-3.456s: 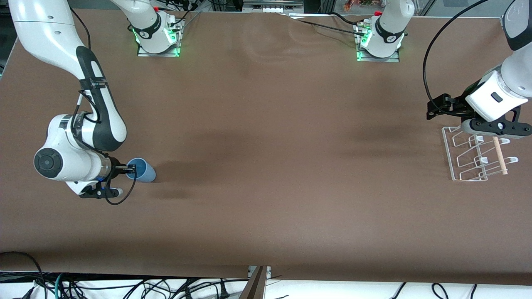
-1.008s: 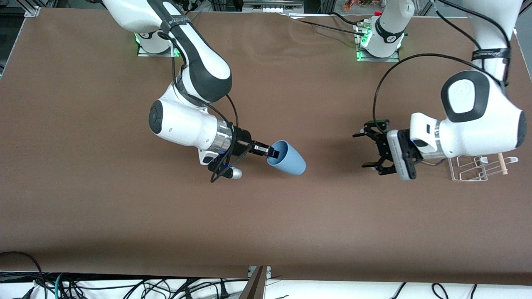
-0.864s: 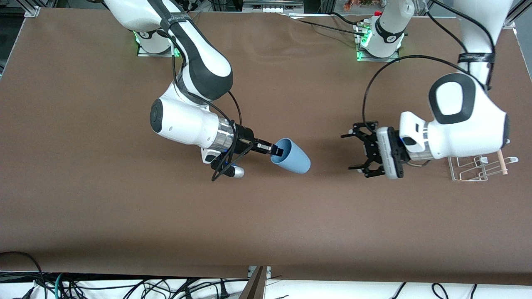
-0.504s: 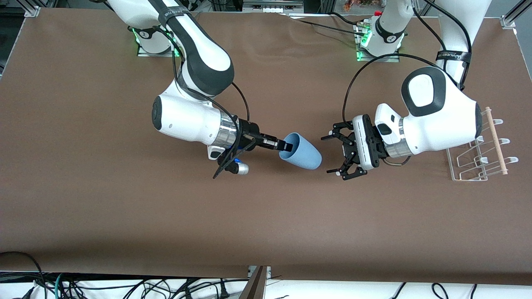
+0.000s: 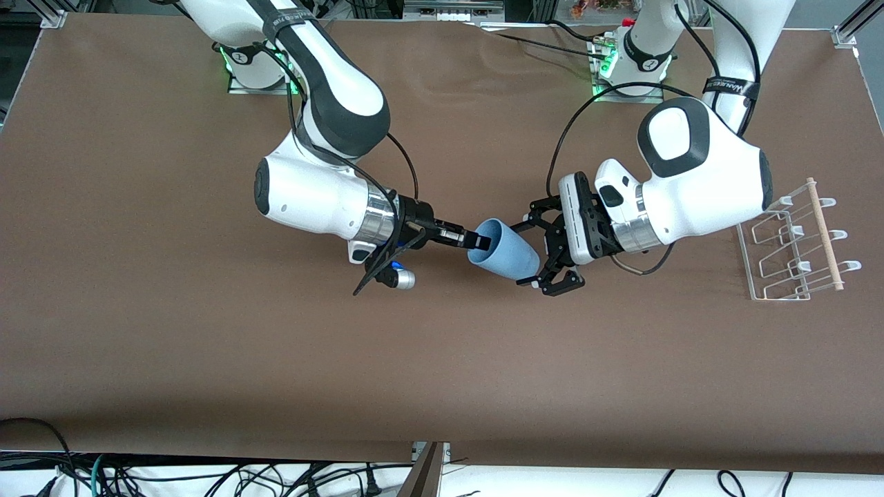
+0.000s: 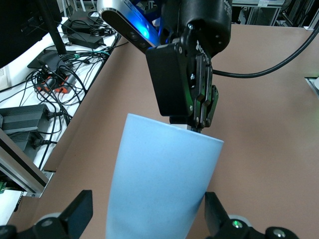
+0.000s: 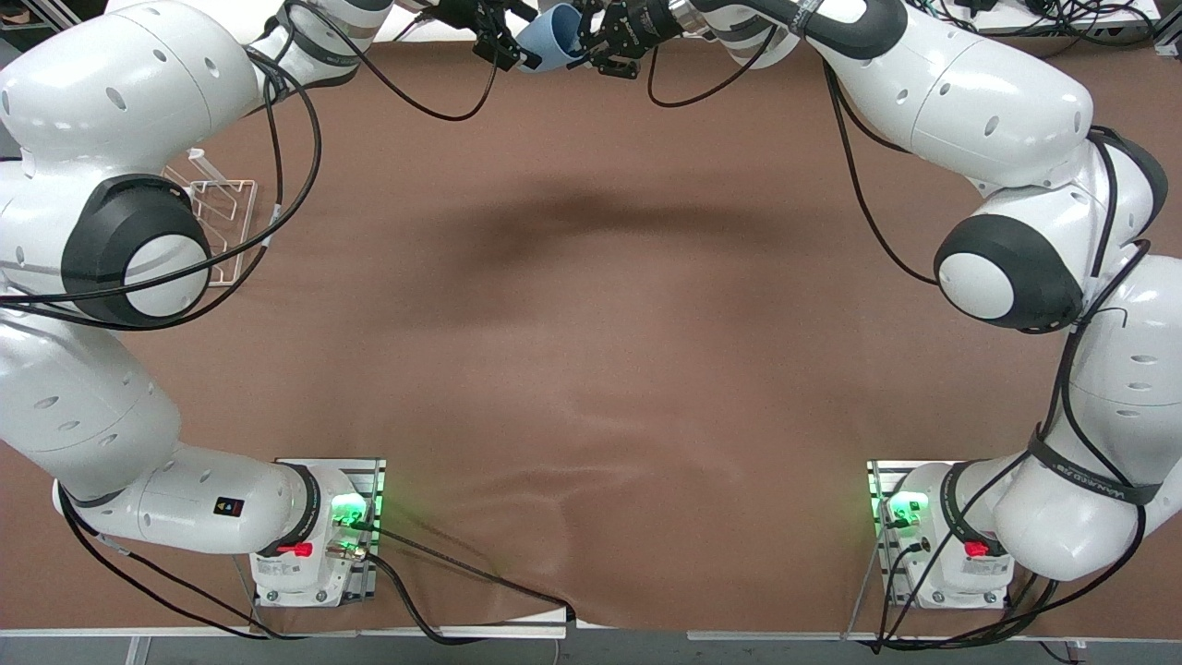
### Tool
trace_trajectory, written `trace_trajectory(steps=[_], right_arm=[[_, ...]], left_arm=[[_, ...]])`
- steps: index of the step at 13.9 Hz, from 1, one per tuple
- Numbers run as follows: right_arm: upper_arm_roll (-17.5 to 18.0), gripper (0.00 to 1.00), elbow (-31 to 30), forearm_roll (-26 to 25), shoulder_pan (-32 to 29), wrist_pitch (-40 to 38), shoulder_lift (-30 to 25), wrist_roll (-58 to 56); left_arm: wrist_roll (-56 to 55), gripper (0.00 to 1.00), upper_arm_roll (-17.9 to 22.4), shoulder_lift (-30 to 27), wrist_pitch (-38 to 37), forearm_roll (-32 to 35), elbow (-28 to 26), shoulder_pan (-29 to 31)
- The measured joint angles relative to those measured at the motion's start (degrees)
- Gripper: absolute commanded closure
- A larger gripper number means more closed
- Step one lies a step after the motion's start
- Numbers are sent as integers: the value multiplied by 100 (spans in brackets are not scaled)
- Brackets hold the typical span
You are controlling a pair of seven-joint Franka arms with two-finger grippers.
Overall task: Transfer cup to left arm and place on rack
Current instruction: 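Close the left gripper on the cup's base beside the right gripper, then open the right gripper and withdraw it while the left gripper carries the cup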
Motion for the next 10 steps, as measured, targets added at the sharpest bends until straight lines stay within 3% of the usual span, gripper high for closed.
trace_trajectory(steps=[7, 8, 9, 10], right_arm=[[37, 100, 4, 7, 12, 71, 17, 47], [42, 100, 9, 9, 19, 71, 17, 48], [42, 100, 13, 11, 25, 71, 17, 49], [34, 100, 17, 12, 23, 71, 16, 54]], left_arm=[[348, 13, -3, 29, -2, 0, -84, -1], [368, 38, -8, 42, -2, 0, -89, -2], [418, 73, -11, 53, 0, 0, -89, -3], [526, 88, -4, 56, 0, 0, -92, 0]])
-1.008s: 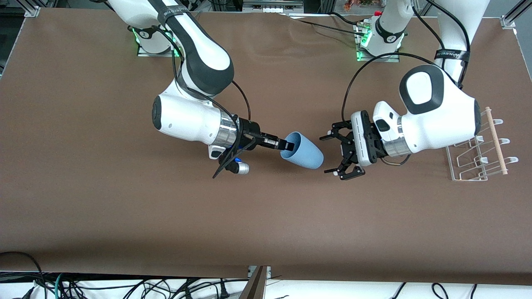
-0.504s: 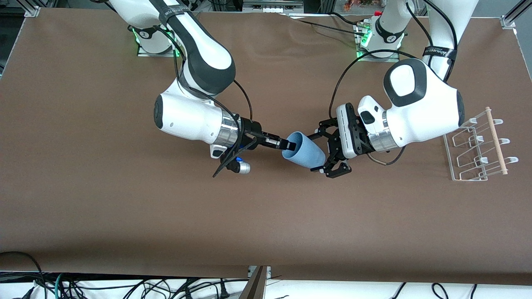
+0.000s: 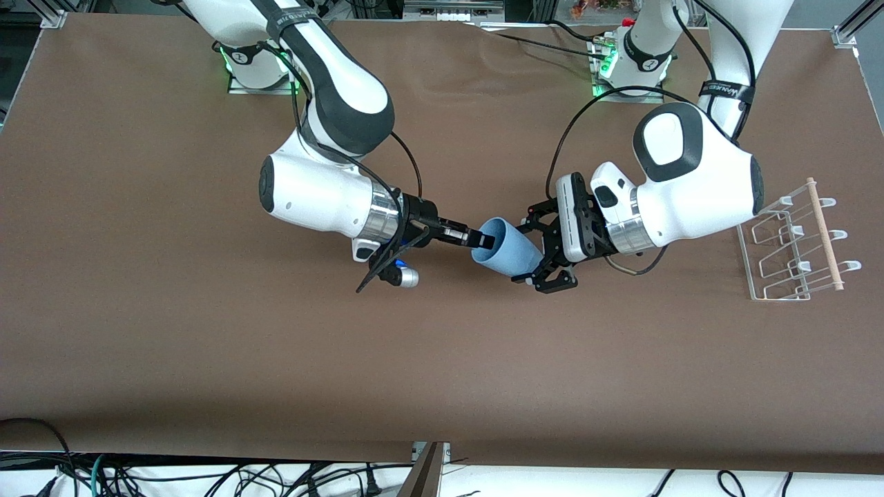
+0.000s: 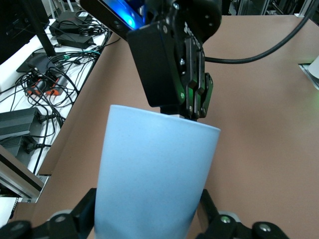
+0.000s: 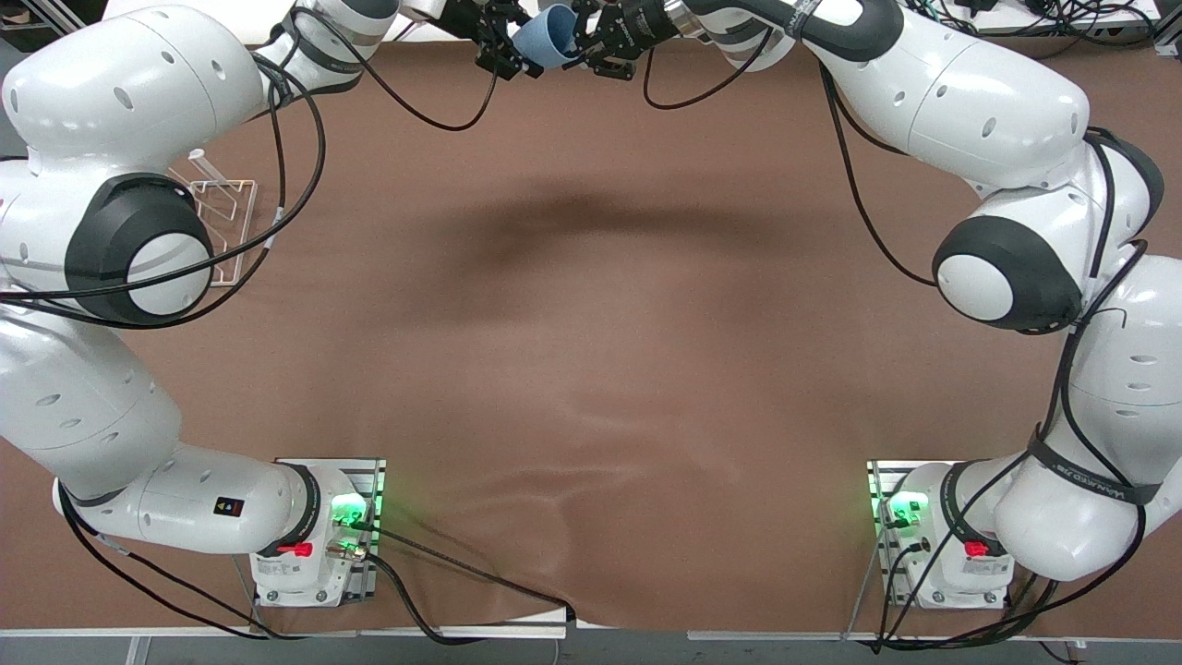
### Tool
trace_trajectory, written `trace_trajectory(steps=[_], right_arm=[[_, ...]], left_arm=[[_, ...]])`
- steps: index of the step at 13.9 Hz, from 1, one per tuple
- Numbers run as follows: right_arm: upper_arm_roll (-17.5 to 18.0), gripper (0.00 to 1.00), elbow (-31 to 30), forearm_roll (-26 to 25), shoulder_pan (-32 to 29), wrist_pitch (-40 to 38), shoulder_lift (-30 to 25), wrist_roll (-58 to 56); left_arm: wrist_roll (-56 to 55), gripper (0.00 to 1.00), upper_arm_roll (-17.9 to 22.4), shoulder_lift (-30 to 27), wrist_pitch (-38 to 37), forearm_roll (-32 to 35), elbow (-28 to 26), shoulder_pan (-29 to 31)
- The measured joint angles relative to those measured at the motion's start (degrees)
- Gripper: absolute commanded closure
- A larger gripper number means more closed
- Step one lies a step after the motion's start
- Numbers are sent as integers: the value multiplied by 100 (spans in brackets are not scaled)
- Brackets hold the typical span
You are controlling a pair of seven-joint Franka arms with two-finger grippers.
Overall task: Transfer cup to left arm and place on rack
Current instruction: 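Open the right gripper and withdraw it while the left gripper carries the cup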
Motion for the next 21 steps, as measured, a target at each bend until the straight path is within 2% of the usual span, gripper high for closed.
trace_trajectory(steps=[2, 4, 5, 6, 7, 16, 21], right_arm=[[0, 100, 7, 5, -2, -6, 1, 0], [0, 100, 11, 6, -2, -5, 1, 0], [1, 64, 15, 7, -2, -3, 1, 0], [1, 5, 20, 7, -1, -3, 1, 0], [3, 0, 27, 8, 0, -3, 1, 0], [-3, 0, 126, 8, -45, -9, 0, -1], [-19, 0, 177, 8, -158, -152, -14, -1]], left_arm=[[120, 96, 0, -1, 0, -3, 1, 6], [129, 97, -1, -3, 0, -3, 3, 8], [129, 97, -1, -6, 0, -3, 4, 10], [129, 97, -1, -8, -7, -3, 10, 13], [129, 96, -1, -8, -23, -3, 18, 19], [-296, 91, 89, -186, -841, 84, 63, 313], [-1411, 91, 125, -441, -1651, 1504, 81, 462]])
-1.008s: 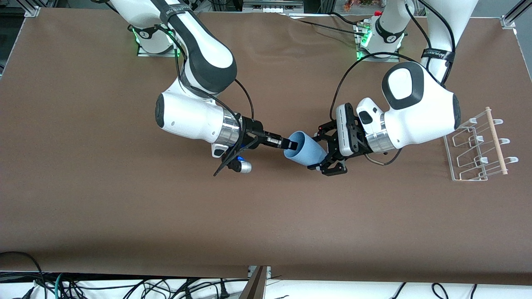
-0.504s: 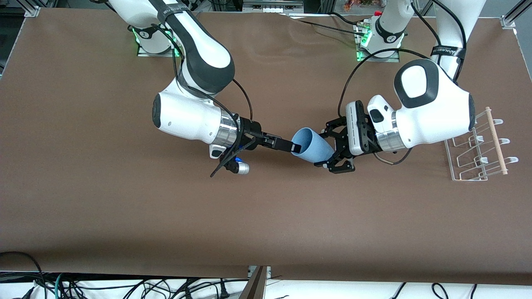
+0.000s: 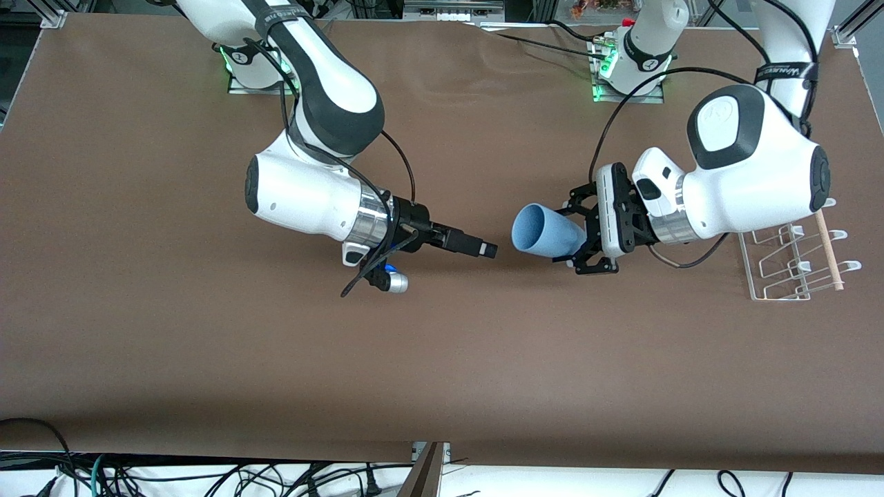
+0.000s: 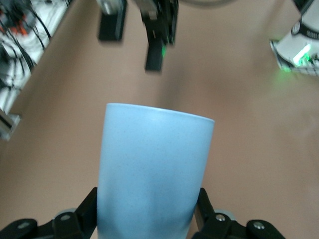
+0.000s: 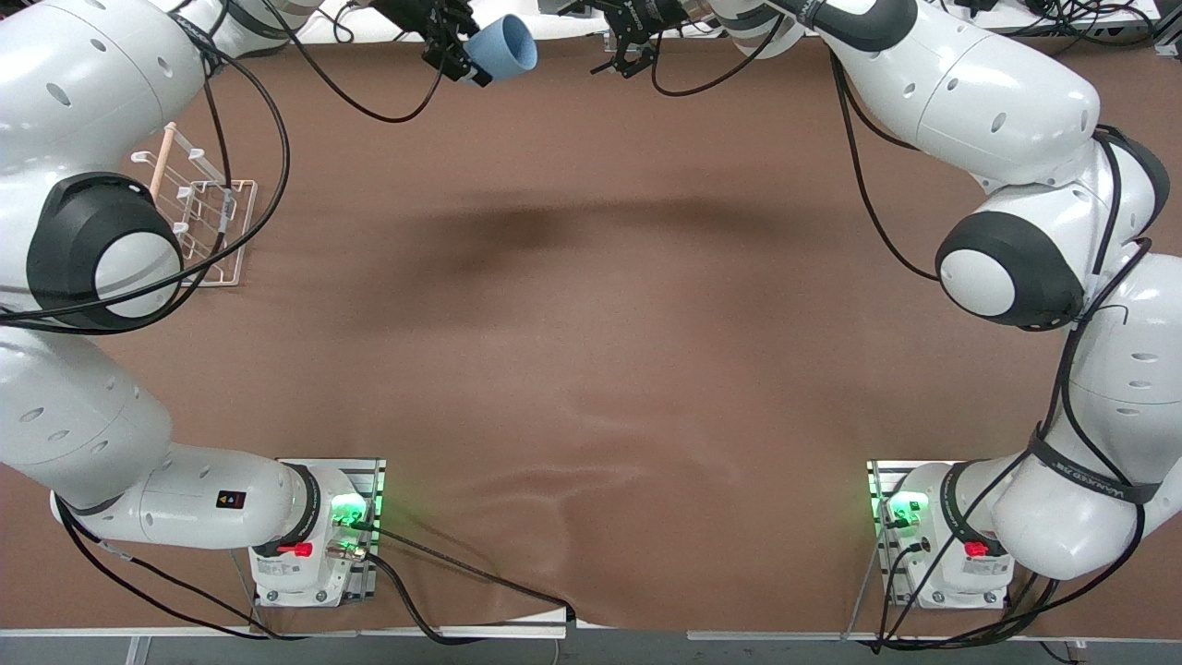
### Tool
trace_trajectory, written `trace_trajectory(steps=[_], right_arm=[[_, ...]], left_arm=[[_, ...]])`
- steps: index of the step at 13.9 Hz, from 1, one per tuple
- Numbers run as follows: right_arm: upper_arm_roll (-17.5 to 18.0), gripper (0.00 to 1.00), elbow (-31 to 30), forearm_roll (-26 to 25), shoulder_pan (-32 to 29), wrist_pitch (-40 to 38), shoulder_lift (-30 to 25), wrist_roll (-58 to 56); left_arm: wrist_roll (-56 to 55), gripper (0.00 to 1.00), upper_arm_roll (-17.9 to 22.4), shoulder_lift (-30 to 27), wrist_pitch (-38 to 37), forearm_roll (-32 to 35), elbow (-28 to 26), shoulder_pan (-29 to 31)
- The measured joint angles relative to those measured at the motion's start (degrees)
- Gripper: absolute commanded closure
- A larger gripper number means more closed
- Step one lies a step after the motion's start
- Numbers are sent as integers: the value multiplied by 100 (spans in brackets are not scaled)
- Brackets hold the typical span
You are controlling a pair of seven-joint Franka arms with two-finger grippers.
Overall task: Transfer cup to left arm and place on rack
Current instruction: 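Open the right gripper and withdraw it while the left gripper carries the cup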
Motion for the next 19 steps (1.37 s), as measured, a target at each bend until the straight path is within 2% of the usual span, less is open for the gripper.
trace_trajectory(steps=[2, 3, 7, 9, 14, 17, 19], right_arm=[[-40, 0, 53, -70, -144, -402, -22, -9], [-54, 0, 83, -271, -222, -590, -39, -17], [-70, 0, 93, -1700, -491, -1365, -148, -16], [-83, 0, 94, -2144, -648, -1685, -174, -17], [-153, 0, 102, -3920, -890, -2230, -364, -47], [-461, 0, 102, -4591, -892, -2644, -476, -507], [-775, 0, 102, -4825, -899, -2819, -478, -1109]], left_arm=[[-500, 91, -2, -41, -304, 766, 0, -1], [-731, 91, -2, -58, -500, 1182, 2, -2], [-1325, 91, 22, -81, -1440, 3209, 221, 9], [-1460, 87, 80, -85, -1925, 4138, 431, 27], [-1721, 87, 106, -88, -2795, 6088, 739, 35], [-1809, 87, 54, -59, -3231, 7288, 775, -34], [-1853, 87, 31, 123, -3484, 7934, 684, -65]])
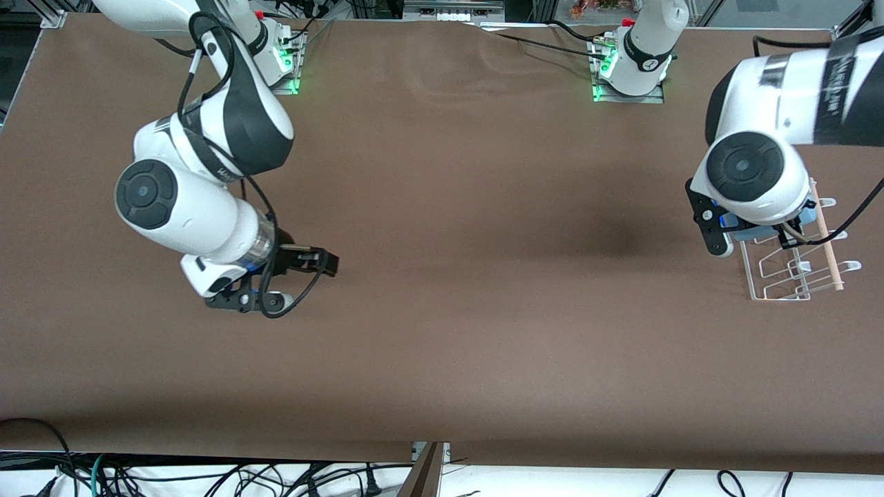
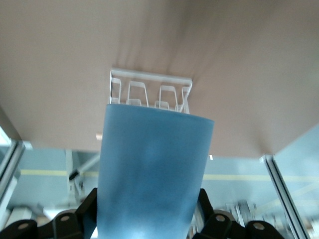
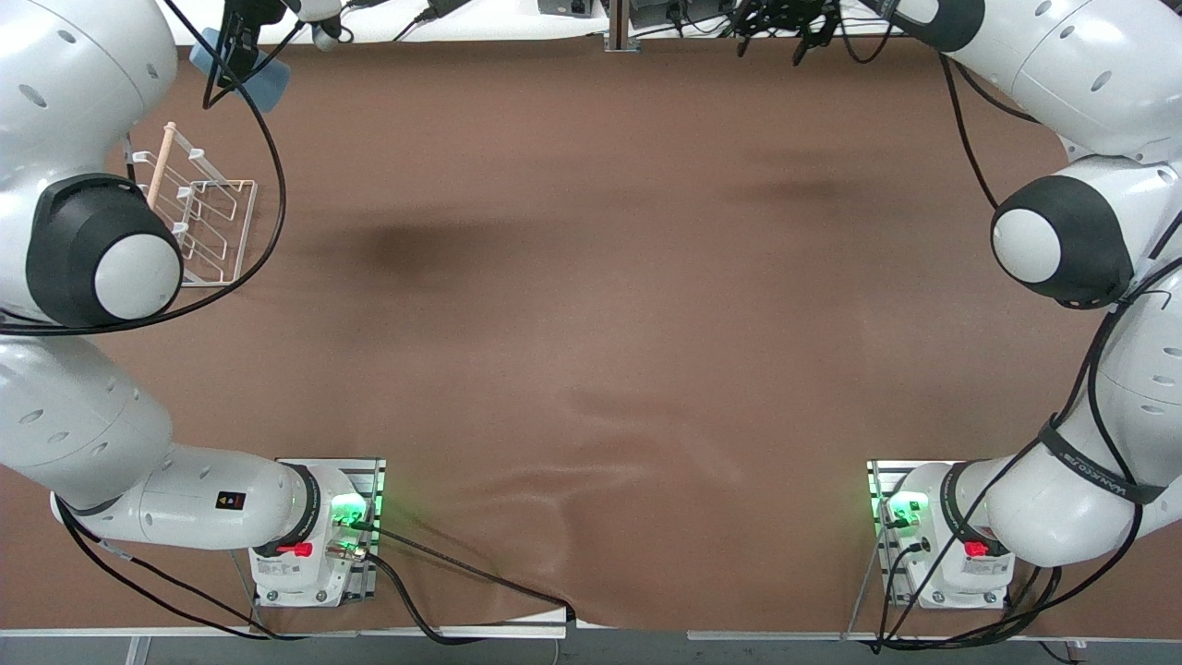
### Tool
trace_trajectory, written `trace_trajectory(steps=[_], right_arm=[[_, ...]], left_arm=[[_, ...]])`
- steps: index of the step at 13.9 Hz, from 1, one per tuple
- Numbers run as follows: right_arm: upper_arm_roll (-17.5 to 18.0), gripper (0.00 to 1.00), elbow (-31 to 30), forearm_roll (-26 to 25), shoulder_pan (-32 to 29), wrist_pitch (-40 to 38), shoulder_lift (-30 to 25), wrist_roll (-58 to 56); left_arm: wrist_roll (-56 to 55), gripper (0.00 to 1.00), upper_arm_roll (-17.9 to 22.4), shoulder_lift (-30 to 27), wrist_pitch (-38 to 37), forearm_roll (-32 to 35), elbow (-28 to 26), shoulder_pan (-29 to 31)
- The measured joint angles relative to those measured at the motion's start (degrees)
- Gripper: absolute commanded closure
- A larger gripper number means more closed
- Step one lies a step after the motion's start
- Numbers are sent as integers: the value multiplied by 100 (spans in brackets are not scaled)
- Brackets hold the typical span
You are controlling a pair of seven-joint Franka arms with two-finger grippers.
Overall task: Transfer cup to left arm and place on rack
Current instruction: 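Open the right gripper and withdraw it while the left gripper carries the cup, then lower the cup onto the wire rack with the left gripper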
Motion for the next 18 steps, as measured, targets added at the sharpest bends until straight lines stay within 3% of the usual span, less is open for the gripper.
trace_trajectory(steps=[4, 8, 11, 14, 18], right_arm=[[-638, 0, 1, -166, -28, -278, -89, -654], [-891, 0, -4, -544, -43, -635, -323, -891], [-983, 0, -74, -556, -234, -733, -587, -921], [-928, 0, -479, -654, -436, -791, -1111, -982], [-166, 0, -1464, -1293, -1049, -666, -2076, -980]], left_arm=[[-91, 87, 6, 627, -281, 1559, -604, 16], [-898, 86, 86, 1007, 3, 2553, -1444, 546], [-1846, 87, 91, 942, 217, 2812, -1960, 825], [-2850, 88, 68, 612, 291, 2839, -2634, 837], [-3659, 87, 62, 354, 817, 3173, -3414, 985]])
